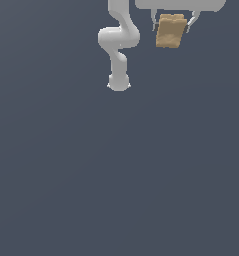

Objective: Pick up the object and move it to a goal position.

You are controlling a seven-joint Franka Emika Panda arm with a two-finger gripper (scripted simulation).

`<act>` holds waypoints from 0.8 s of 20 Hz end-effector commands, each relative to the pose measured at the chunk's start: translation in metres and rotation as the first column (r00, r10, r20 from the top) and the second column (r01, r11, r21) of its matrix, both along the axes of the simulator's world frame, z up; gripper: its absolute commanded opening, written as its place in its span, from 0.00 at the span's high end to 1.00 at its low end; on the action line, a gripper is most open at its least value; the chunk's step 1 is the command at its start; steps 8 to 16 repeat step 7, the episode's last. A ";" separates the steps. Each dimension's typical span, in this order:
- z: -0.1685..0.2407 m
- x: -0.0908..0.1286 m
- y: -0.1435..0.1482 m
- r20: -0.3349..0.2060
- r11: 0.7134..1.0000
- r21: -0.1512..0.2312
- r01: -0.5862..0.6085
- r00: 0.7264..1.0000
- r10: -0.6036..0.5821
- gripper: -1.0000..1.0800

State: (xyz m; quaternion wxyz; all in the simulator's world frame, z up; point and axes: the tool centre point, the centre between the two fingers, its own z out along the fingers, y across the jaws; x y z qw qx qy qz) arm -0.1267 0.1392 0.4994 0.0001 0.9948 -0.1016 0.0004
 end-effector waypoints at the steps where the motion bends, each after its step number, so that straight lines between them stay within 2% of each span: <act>1: 0.006 0.000 0.002 -0.001 1.000 0.000 0.000 1.000 0.000 1.00; 16: 0.008 0.001 0.003 -0.001 1.000 0.000 0.001 1.000 -0.001 1.00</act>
